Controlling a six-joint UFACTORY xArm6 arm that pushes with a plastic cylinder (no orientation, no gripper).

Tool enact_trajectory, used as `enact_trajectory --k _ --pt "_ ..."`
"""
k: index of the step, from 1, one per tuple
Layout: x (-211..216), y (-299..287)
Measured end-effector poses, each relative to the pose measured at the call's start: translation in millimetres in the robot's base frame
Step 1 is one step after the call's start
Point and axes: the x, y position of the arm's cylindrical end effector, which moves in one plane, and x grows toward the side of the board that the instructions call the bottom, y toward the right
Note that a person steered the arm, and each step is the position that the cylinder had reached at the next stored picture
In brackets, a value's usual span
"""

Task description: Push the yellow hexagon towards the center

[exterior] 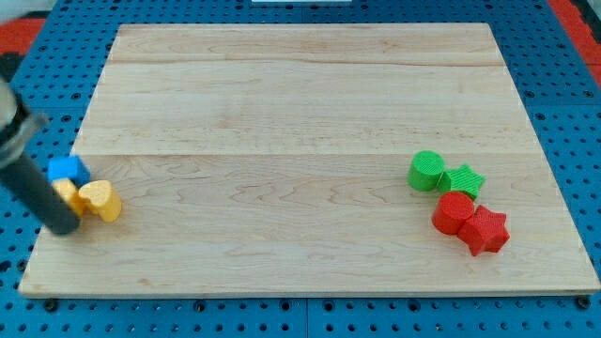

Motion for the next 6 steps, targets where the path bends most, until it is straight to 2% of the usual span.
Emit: enact_trajectory --k 1,2,3,4,5,6 --pt "-40 28" --pt "-31 64" --pt "26 25" --pt "32 -42" --pt "-35 -43" --pt "-82 -9"
